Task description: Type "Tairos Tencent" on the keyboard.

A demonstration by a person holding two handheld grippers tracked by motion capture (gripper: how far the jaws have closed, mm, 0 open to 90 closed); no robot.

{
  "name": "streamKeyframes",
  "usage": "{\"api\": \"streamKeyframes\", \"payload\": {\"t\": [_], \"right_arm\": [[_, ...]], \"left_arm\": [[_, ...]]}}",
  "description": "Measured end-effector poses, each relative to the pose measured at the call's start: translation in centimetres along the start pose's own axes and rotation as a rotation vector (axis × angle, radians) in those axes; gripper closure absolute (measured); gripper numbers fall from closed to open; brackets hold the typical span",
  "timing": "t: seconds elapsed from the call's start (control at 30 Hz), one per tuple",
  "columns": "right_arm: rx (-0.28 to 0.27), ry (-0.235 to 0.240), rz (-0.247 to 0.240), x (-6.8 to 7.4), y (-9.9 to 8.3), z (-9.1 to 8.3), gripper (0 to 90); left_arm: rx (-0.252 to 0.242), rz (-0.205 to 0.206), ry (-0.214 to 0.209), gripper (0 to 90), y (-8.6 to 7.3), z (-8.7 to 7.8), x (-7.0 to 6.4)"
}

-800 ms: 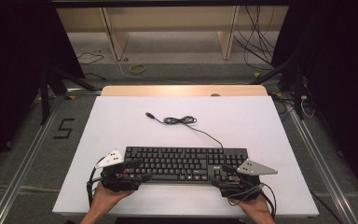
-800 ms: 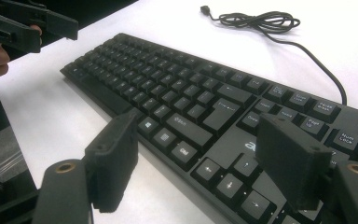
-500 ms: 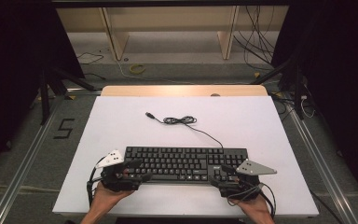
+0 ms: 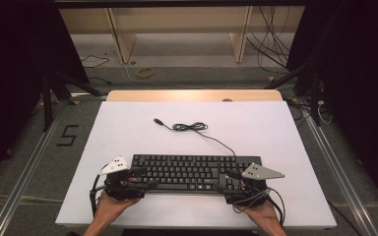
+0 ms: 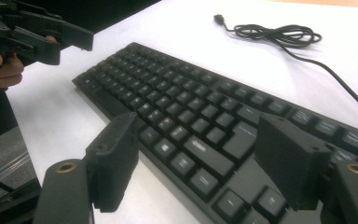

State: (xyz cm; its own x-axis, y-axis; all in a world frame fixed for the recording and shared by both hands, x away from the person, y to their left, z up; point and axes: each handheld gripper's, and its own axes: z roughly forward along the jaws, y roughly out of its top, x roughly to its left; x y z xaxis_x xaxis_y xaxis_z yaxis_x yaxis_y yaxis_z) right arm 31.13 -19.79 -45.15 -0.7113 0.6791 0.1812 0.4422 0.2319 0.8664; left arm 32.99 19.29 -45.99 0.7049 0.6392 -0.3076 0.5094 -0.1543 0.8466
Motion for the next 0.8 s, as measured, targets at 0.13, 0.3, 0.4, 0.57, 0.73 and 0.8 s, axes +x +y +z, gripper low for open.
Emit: {"api": "streamKeyframes", "payload": {"t": [0.13, 0.3, 0.4, 0.57, 0.73, 0.8], "right_arm": [[0.010, 0.022, -0.010, 0.5, 0.9, 0.9, 31.6], [0.021, 0.036, -0.022, 0.8, 1.5, 1.9, 32.0], [0.034, 0.042, -0.032, 1.1, 2.0, 2.6, 32.6], [0.042, 0.053, -0.041, 1.2, 2.7, 3.4, 33.4], [0.050, 0.061, -0.048, 1.5, 3.3, 4.1, 34.5], [0.057, 0.065, -0.049, 1.6, 3.5, 4.6, 35.6]], "left_arm": [[0.012, -0.002, 0.010, 25.7, 0.0, 0.0, 0.2], [0.021, -0.009, 0.021, 26.0, 0.1, -0.1, 0.3], [0.022, -0.016, 0.027, 26.0, 0.1, -0.3, 0.5], [0.030, -0.025, 0.040, 26.4, 0.1, -0.5, 0.8], [0.044, -0.032, 0.051, 26.7, 0.1, -0.7, 1.0], [0.048, -0.036, 0.057, 26.9, 0.1, -0.8, 1.1]]}}
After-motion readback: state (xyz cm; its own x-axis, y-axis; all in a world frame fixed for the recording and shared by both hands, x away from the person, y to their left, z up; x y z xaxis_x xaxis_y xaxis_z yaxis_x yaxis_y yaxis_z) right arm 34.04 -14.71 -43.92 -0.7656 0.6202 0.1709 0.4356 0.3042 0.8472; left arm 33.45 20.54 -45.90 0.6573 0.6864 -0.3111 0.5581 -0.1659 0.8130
